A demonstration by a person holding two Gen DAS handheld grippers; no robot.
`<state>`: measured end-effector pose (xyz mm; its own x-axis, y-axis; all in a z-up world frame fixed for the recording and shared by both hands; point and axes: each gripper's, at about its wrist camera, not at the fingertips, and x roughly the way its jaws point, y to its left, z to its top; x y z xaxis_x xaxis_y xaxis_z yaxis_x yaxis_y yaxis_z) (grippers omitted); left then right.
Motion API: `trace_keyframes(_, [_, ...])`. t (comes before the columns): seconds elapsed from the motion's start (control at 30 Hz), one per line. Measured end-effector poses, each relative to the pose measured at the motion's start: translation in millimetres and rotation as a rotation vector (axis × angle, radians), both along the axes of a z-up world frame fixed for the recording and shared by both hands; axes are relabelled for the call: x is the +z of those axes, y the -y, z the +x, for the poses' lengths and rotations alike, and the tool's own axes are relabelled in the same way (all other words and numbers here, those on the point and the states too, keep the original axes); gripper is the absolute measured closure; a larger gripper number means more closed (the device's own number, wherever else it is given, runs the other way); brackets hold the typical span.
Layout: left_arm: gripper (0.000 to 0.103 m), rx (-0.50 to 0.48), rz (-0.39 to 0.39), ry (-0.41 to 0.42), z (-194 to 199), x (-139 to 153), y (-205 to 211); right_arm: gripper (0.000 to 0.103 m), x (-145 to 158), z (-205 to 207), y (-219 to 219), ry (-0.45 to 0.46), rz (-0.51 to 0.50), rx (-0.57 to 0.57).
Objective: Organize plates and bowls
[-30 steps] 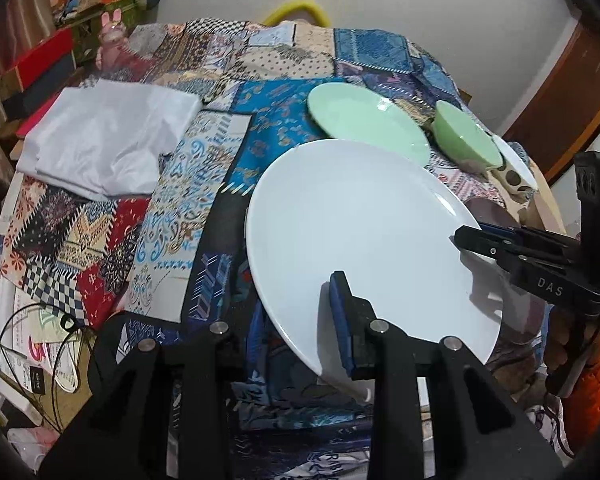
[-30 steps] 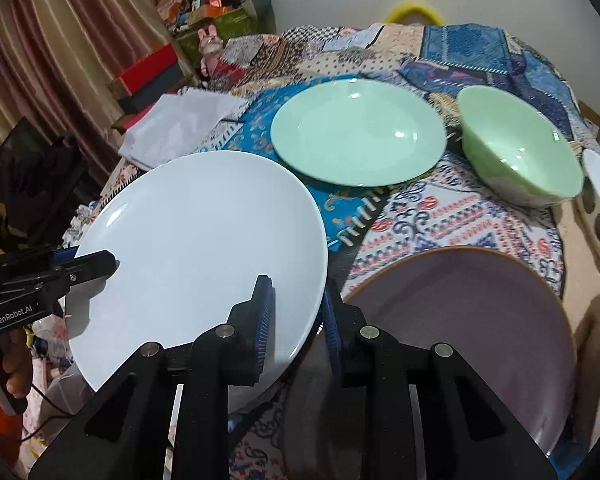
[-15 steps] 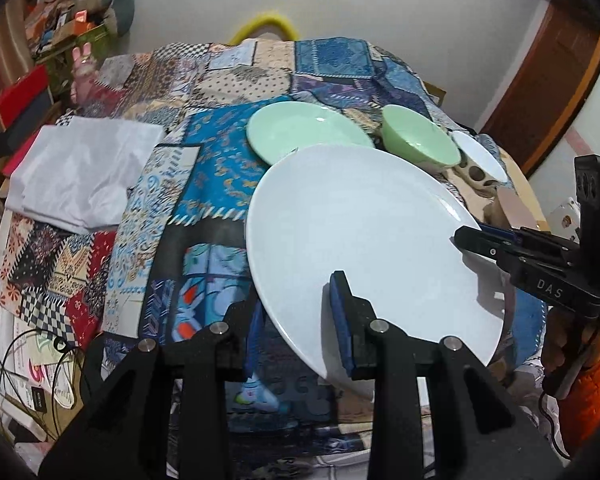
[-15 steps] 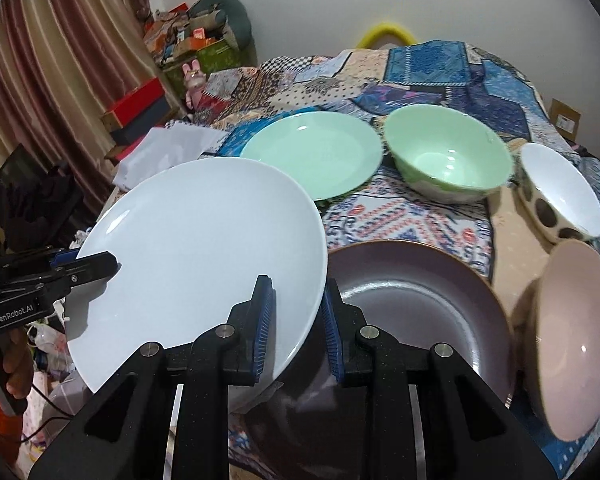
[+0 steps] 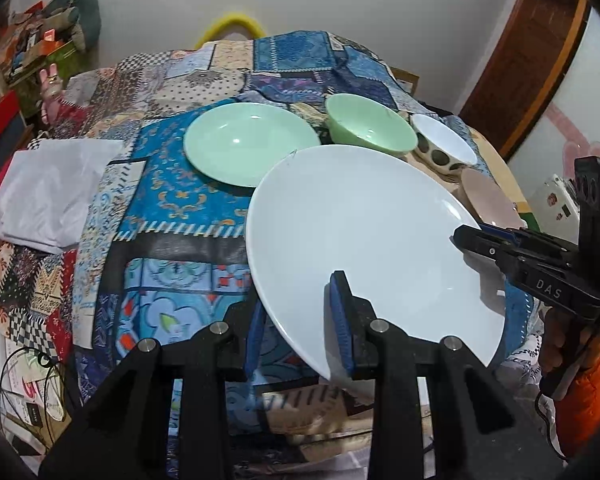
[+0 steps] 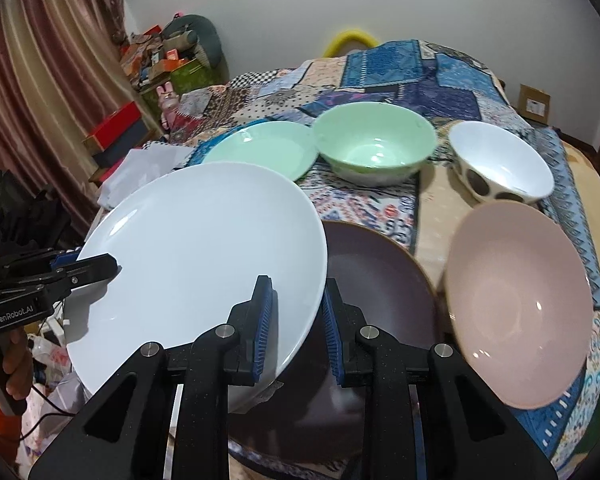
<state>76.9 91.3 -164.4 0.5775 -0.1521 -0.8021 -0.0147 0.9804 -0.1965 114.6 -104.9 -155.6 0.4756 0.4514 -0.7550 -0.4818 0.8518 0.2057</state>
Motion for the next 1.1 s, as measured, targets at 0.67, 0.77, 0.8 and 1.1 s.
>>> trace_keyframes(0.67, [0.072, -0.092, -0.012, -0.053, 21.1, -25.3, 46.0, 0.08, -18.4, -8.2, 48.2, -0.054, -0.014, -0.096])
trace_keyframes(0.77, [0.072, -0.096, -0.018, -0.066, 23.8, -31.5, 47.7, 0.08, -23.2, -8.2, 51.3, -0.067, -0.018, -0.103])
trace_keyframes(0.8, [0.072, -0.096, -0.019, -0.071, 24.6, -33.5, 47.5, 0.08, -24.1, -8.0, 51.4, -0.07, -0.018, -0.104])
trace_keyframes(1.1, [0.071, -0.083, -0.046, -0.111, 34.0, -49.8, 40.1, 0.08, -32.7, -9.6, 50.3, -0.094, -0.018, -0.101])
